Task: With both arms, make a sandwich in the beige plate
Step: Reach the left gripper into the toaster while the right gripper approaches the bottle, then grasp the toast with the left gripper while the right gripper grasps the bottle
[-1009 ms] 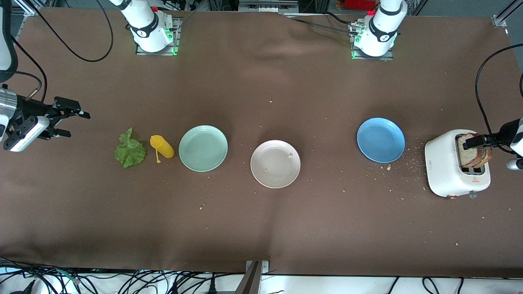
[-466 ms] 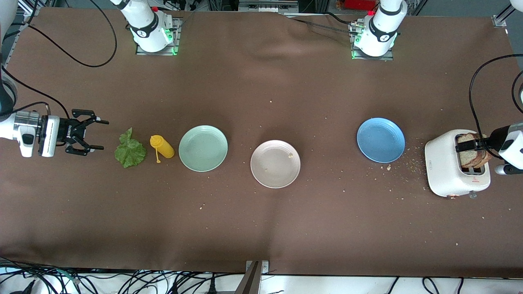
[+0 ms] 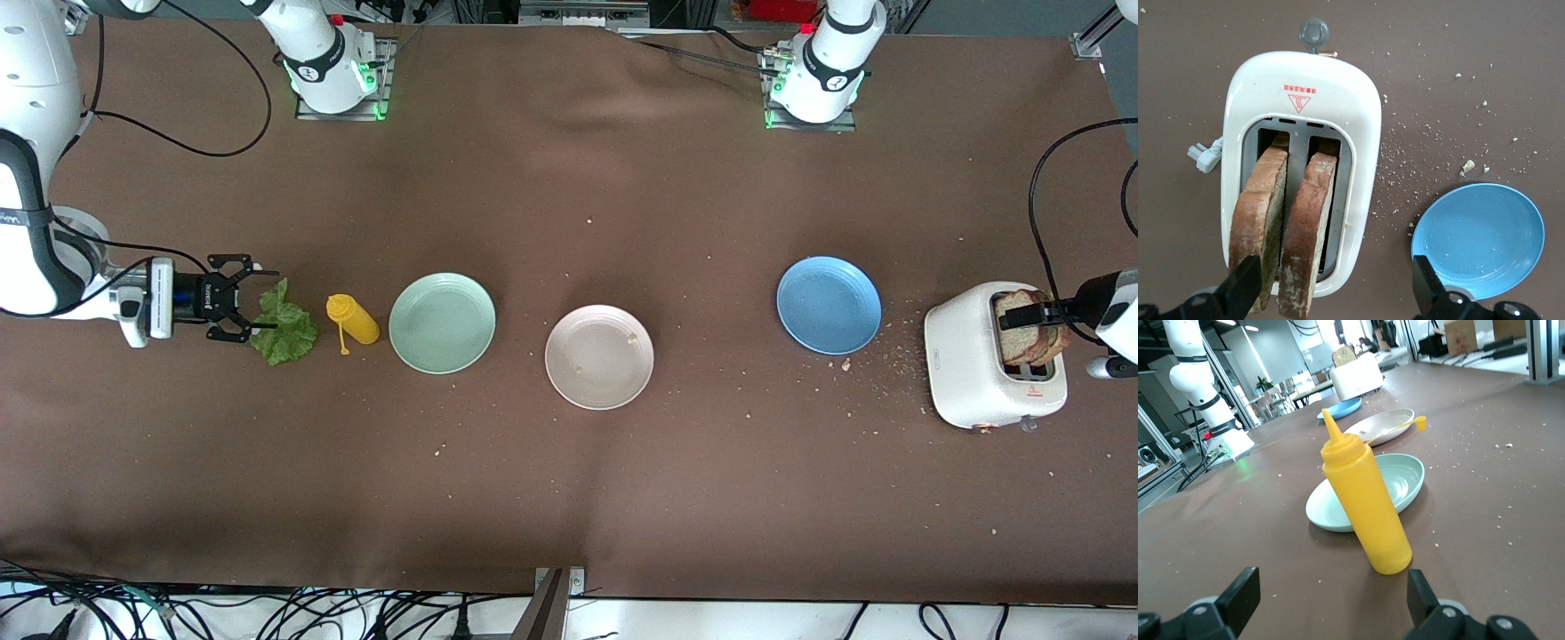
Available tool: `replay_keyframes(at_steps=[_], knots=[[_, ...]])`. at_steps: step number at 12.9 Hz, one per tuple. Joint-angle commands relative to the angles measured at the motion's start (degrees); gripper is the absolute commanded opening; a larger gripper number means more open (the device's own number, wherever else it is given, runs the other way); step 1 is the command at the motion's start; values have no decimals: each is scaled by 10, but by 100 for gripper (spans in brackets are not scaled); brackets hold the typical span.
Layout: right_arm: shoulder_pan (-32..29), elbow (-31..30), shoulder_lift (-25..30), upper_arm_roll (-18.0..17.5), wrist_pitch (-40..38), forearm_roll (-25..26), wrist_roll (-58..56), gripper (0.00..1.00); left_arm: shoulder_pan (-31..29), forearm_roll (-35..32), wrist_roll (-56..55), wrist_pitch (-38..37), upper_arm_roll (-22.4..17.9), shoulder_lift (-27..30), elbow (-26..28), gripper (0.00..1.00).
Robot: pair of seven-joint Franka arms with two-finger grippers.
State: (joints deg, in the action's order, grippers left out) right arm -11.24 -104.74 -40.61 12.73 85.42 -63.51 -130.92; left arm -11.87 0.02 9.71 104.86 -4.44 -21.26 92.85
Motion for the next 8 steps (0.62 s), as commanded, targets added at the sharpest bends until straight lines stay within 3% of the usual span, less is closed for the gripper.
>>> replay_keyframes(at_steps=[1,8], knots=[[-5,12,-21,-15,-22,-24,-78,95,0,-4,6,2,4,-11,-14,100],[1,15,-24,-56,-16,-39,-148,97,-5,-5,10,38,4,-40,-13,100]])
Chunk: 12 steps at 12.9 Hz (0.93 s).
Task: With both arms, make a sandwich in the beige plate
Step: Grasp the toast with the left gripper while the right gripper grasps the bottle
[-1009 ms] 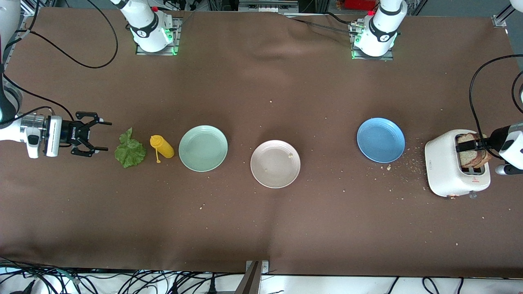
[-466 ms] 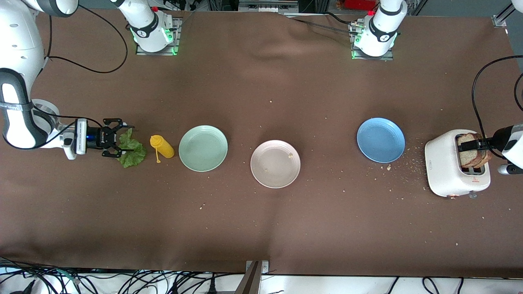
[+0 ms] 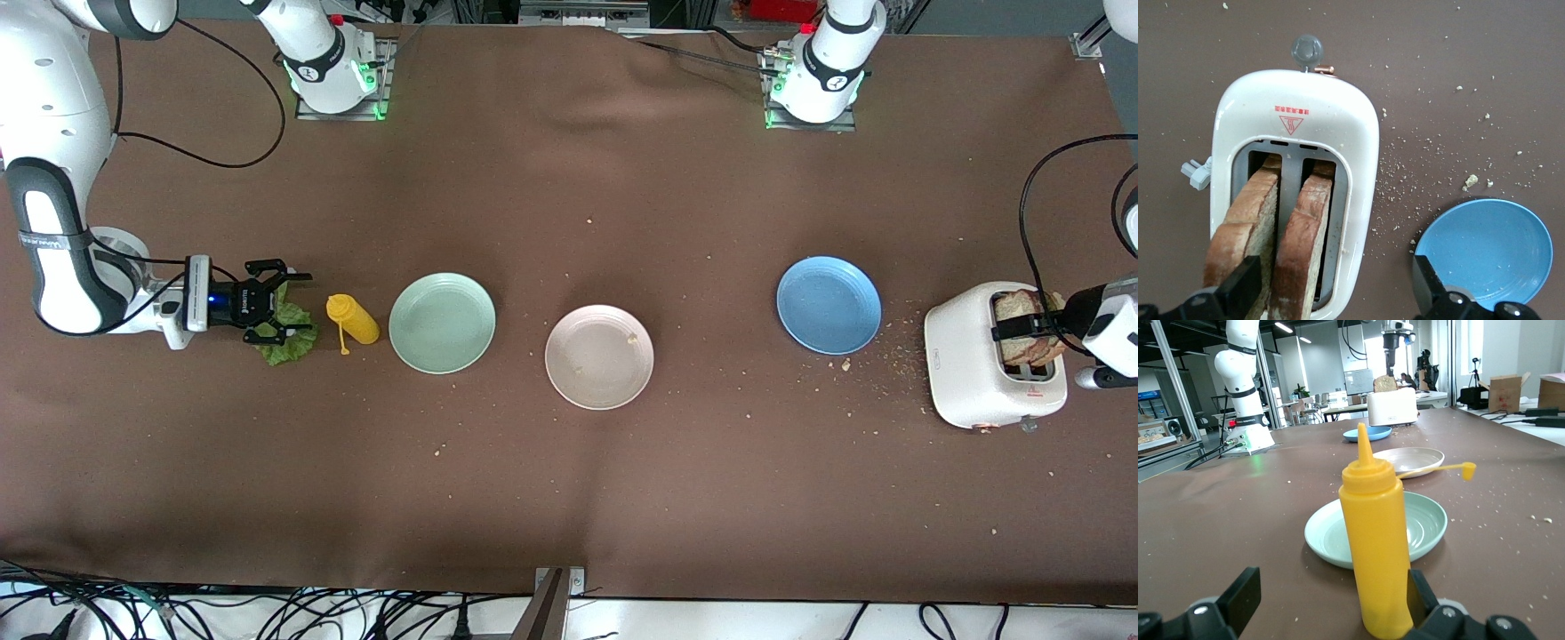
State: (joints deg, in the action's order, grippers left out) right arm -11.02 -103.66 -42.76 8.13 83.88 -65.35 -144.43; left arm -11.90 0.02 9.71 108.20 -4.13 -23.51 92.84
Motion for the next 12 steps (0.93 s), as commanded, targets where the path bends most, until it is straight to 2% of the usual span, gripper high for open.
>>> replay_keyframes(at_steps=[1,2,3,4,6,7,8,12], knots=[[0,4,-5,-11,1,-33,-13,97,-5,-5,8,4,1,-21,-13,100],[3,6,-7,-12,5,-35,-13,97,-5,-3,11,4,1,-22,-13,100],[4,7,-9,-12,14,-35,-13,97,-5,-4,12,2,1,-23,-12,87],[6,7,-9,-13,22,-40,-14,97,-6,-5,14,-1,1,-23,-12,54],[12,7,-14,-13,25,-58,-21,97,-9,-6,36,-18,0,-23,-8,24],[19,7,-20,-13,25,-65,-23,97,-20,-6,64,-31,0,-23,-9,5],[27,8,-26,-12,26,-75,-33,97,-29,-6,81,-31,1,-23,-11,0],[49,10,-39,-13,31,-75,-43,97,-28,-8,97,-31,0,-22,-16,0]])
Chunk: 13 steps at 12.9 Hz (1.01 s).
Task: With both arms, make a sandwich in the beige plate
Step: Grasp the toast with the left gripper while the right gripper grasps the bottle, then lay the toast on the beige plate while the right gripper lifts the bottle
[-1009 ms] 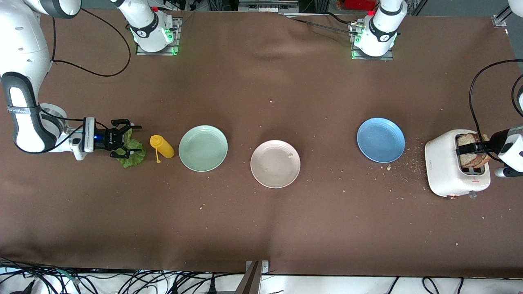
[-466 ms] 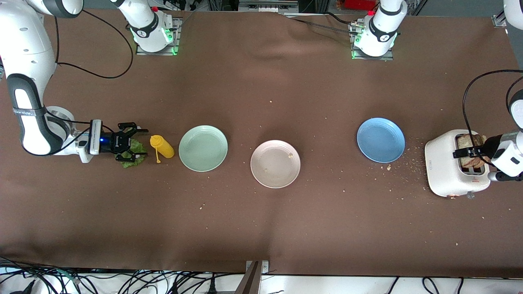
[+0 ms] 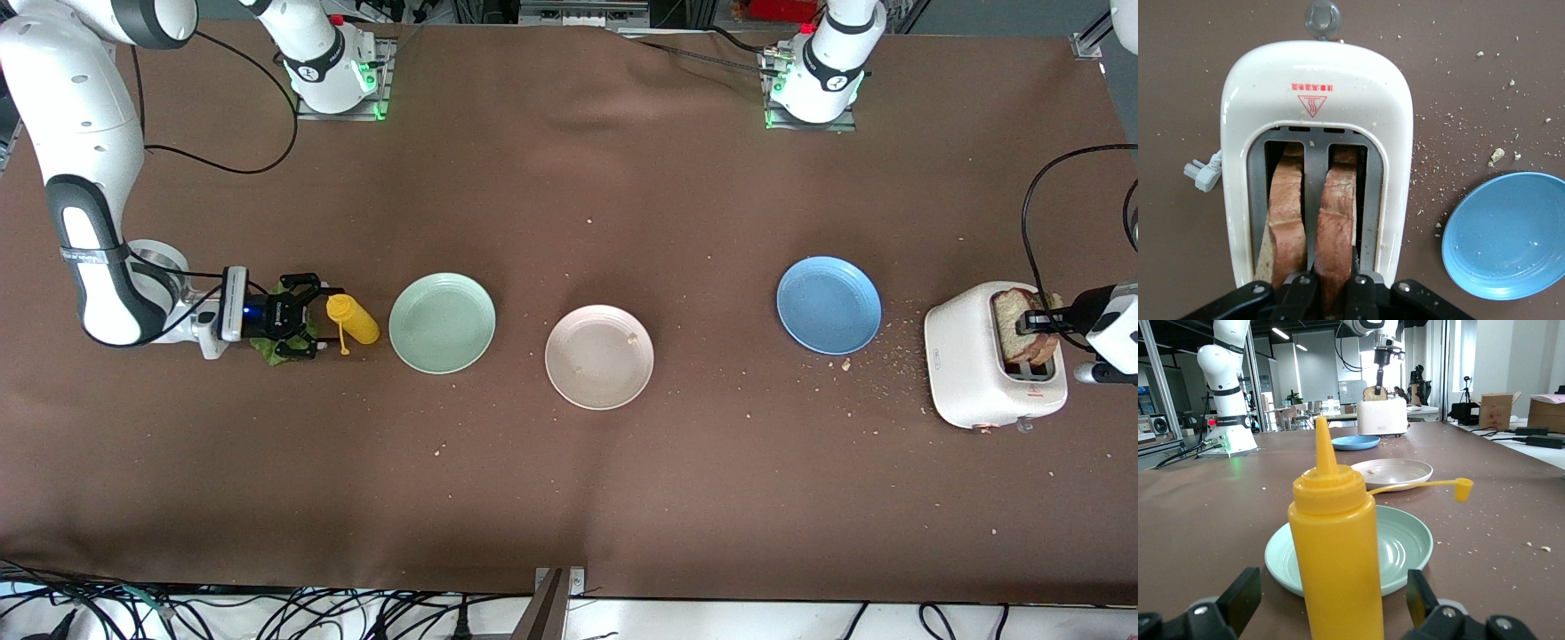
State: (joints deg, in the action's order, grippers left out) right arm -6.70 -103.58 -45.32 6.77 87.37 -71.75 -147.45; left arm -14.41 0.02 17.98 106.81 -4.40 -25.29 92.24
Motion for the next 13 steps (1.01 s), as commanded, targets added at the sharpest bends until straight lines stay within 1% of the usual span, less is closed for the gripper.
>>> replay_keyframes(at_steps=[1,2,3,4,7,8,9,10,11,12,13], knots=[[6,8,-19,1,-8,-11,-13,97,-1,-8,14,-19,3,-4,-22,0],[6,8,-23,1,-12,-11,-14,94,1,-8,14,-29,4,-4,-39,0],[6,9,-22,1,-12,-10,-19,73,3,-8,14,-46,4,-5,-65,0],[6,11,-22,1,-14,-8,-19,56,4,-8,14,-65,5,-5,-88,0],[6,25,-22,2,-28,-3,-18,0,4,-5,14,-91,8,-2,-120,0],[5,31,-21,3,-39,-1,-12,0,9,4,12,-100,10,-3,-132,0],[4,37,-20,5,-47,1,-9,0,26,15,8,-116,9,-2,-146,0],[2,48,-18,6,-53,13,5,0,41,42,7,-140,9,-2,-163,0],[-2,64,-17,7,-69,33,35,0,55,77,-1,-160,9,-3,-177,0],[-2,86,-16,10,-88,52,58,0,72,109,-26,-166,9,-3,-180,0],[-2,112,-15,20,-104,76,76,0,89,155,-69,-166,9,-5,-180,0]])
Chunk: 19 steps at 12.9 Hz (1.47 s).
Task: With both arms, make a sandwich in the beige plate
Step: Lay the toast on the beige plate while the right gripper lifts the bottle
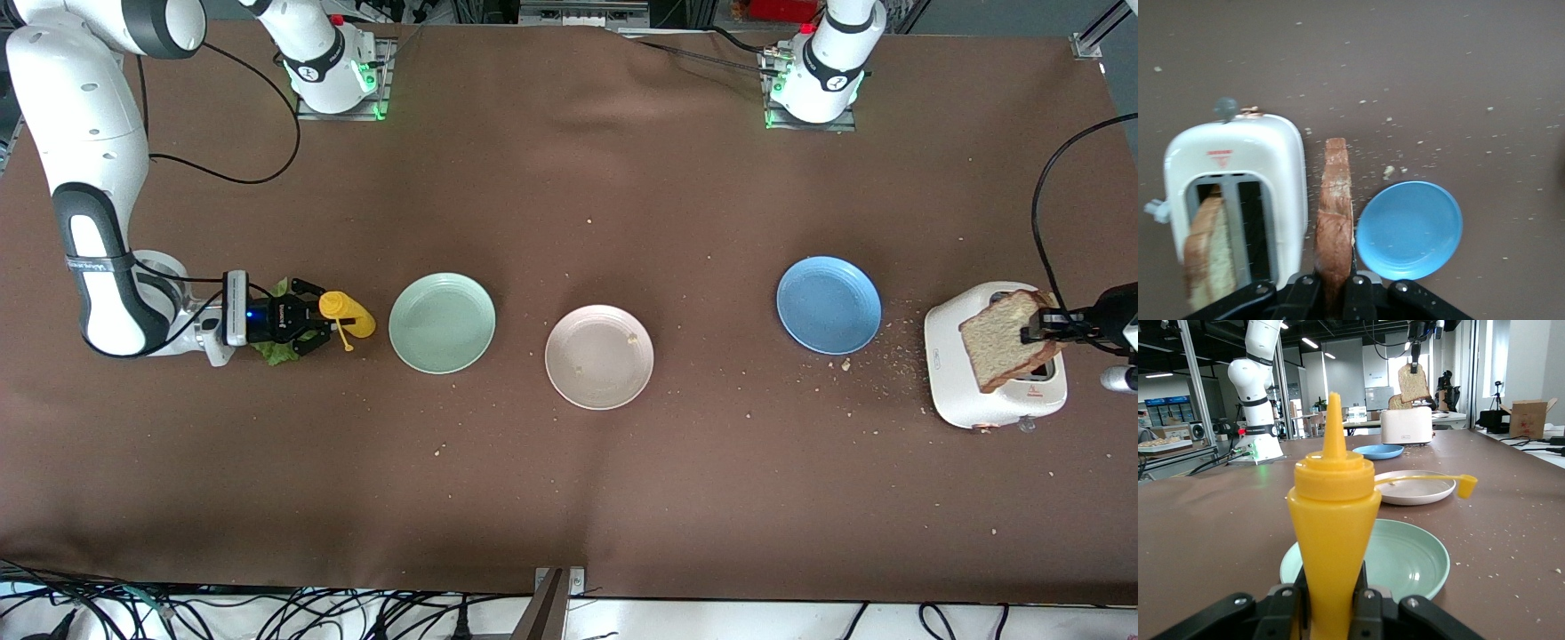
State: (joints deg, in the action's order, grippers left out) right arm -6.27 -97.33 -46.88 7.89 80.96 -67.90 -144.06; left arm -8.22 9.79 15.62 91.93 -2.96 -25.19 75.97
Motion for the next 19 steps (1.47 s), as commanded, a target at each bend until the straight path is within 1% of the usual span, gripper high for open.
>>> replay_keyframes(at_steps=[1,2,3,4,5,7,10,12,14,17,19], knots=[[-7,71,2,13,-56,55,66,0,50,106,-94,-18,-6,-13,-11,0],[-7,92,2,15,-71,72,88,0,87,134,-133,-18,-6,-31,-12,0],[-7,113,4,20,-84,87,111,0,126,145,-158,-14,-6,-53,-13,0],[-7,130,9,23,-98,104,136,0,165,176,-181,-8,-6,-82,-20,0],[-7,148,17,23,-104,128,161,0,187,218,-189,18,-6,-106,-21,0],[-6,178,28,24,-123,168,205,0,209,302,-181,54,-6,-143,-21,0],[-1,250,33,21,-150,232,289,0,252,375,-151,104,-6,-165,-20,0],[14,262,48,18,-147,258,335,0,279,429,-145,131,-6,-175,-14,0],[35,262,51,22,-139,262,361,0,305,434,-145,173,-6,-178,-10,0],[65,266,52,23,-109,278,412,0,344,434,-146,219,-6,-200,-10,0],[94,287,52,20,-91,303,452,0,353,435,-147,230,-6,-208,-10,0]])
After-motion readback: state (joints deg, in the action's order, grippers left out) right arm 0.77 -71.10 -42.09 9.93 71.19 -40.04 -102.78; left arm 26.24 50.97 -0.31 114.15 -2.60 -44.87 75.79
